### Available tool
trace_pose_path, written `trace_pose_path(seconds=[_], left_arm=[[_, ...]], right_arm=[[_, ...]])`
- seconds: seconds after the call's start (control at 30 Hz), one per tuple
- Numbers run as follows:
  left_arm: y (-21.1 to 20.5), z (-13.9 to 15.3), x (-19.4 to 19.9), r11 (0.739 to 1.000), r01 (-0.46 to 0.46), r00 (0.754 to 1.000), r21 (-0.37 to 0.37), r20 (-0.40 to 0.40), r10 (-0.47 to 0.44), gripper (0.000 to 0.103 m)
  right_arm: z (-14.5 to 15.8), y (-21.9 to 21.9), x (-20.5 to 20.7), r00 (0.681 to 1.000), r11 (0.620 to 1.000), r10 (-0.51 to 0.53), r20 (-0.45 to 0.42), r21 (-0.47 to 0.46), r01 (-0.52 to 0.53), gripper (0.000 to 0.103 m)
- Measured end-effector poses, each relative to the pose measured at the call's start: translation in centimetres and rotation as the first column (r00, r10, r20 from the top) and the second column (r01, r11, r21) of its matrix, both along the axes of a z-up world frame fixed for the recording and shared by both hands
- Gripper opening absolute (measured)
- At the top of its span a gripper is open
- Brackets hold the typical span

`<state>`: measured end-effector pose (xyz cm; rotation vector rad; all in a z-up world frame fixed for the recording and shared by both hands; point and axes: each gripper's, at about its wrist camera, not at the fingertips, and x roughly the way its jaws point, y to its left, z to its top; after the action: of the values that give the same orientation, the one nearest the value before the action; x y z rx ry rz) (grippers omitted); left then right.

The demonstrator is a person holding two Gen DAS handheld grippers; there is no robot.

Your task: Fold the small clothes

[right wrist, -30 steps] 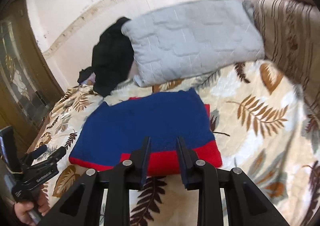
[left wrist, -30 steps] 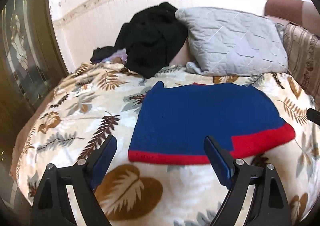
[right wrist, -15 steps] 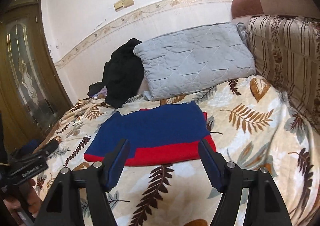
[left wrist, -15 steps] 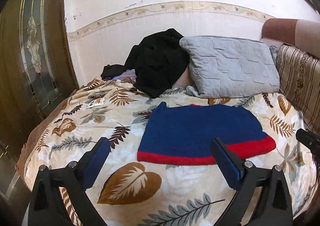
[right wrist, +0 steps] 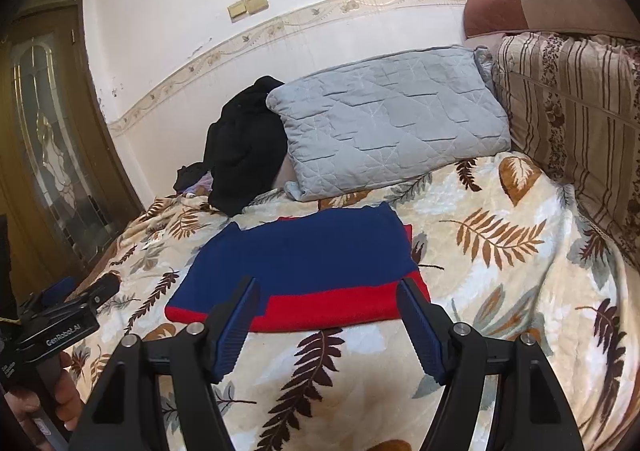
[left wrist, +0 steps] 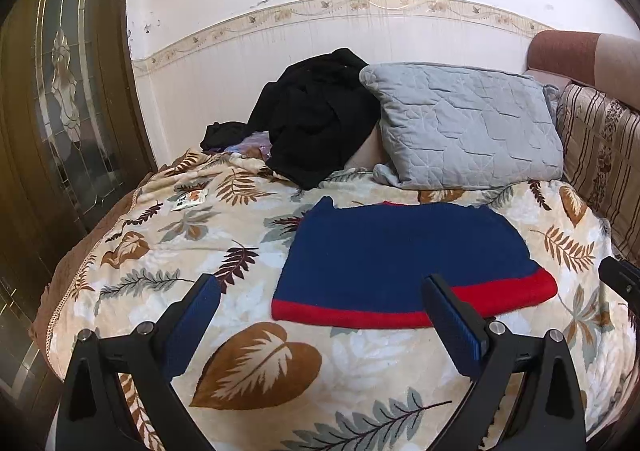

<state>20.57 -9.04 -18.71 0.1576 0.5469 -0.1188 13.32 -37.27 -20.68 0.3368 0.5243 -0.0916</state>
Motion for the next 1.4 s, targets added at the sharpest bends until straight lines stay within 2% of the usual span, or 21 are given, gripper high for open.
trace_pose_path(seconds=[0.7,0.9,1.07,1.1,1.13,1.23,1.33,1.4], left_arm=[[-0.1,-1.2,0.7,1.000,0.009,1.000,0.022,-0.015,-0.009,0.100],[0.6,-3.7,2.8,1.000,0.008,0.996,0.027,-0.094,-0.005,0.100],[2.0,-6.2,6.9,0.999,-0.015,0.976,0.043,-0.217,0.024,0.100],[2.3,-6.5,7.7,0.999,-0.012,0.973,0.048,-0.229,0.023,0.100],[2.8,-7.0,9.3,0.998,-0.019,0.968,0.066,-0.248,0.035,0.100],[4.2,-9.0,13.0,0.995,-0.050,0.948,0.084,-0.309,0.073,0.100],[5.4,-11.6,15.8,0.991,-0.084,0.923,0.102,-0.367,0.116,0.100],[5.9,-13.3,16.9,0.993,-0.085,0.899,0.085,-0.423,0.114,0.100]], right_arm=[[-0.5,1.0,0.6,1.000,1.000,0.021,-0.013,-0.013,-0.021,0.075],[-1.9,0.6,1.5,0.998,1.000,0.020,-0.065,0.009,-0.020,0.075],[-4.6,-1.8,3.2,0.989,0.992,0.027,-0.147,0.123,-0.009,0.072],[-4.9,-2.3,3.8,0.987,0.991,0.031,-0.159,0.132,-0.010,0.071],[-5.4,-2.8,4.7,0.983,0.991,0.039,-0.178,0.133,-0.015,0.064],[-6.8,-3.8,7.0,0.969,0.988,0.067,-0.237,0.154,-0.030,0.037],[-8.7,-5.4,9.9,0.948,0.982,0.055,-0.314,0.188,0.005,0.036],[-9.5,-6.4,11.2,0.945,0.977,0.046,-0.325,0.212,0.026,0.036]])
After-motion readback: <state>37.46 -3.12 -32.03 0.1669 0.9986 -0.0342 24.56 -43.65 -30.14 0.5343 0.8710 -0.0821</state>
